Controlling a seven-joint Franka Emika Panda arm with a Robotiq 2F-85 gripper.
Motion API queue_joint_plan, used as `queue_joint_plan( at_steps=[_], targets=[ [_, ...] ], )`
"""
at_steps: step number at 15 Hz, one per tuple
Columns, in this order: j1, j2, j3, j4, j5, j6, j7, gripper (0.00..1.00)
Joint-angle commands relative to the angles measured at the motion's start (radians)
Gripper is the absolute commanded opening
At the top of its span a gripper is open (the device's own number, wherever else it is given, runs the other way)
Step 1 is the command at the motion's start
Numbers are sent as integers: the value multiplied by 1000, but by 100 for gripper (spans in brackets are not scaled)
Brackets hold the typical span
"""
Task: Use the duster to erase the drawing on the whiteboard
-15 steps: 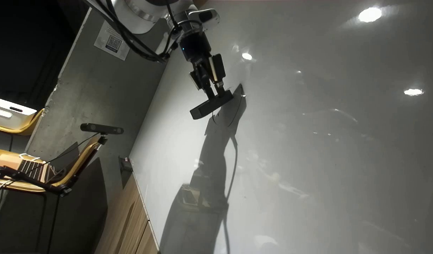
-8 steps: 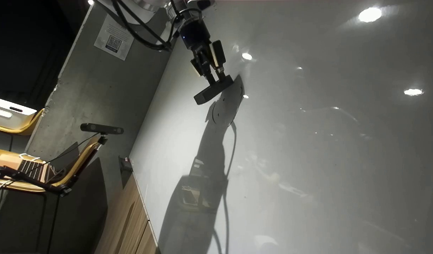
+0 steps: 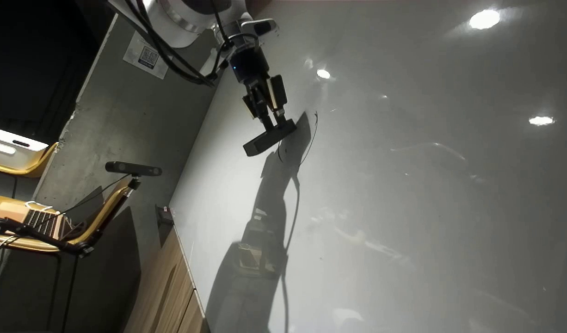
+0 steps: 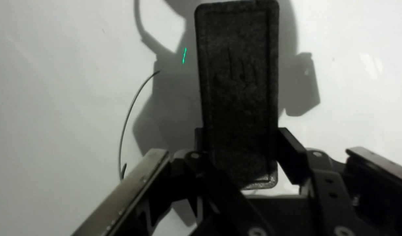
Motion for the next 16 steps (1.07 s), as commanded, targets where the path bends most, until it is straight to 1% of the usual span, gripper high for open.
queue_joint_plan(
  at_steps=[1, 5, 8, 12, 16],
  targets=[
    [-6, 26, -8, -55, -25, 36, 21, 29],
    [-15, 44, -20, -107, -31, 41, 18, 29],
    [-20, 54, -25, -122, -35, 37, 19, 29],
    [-15, 53, -24, -103, -30, 19, 20, 29],
    [-1, 42, -7, -64, -22, -6, 32, 29]
  ],
)
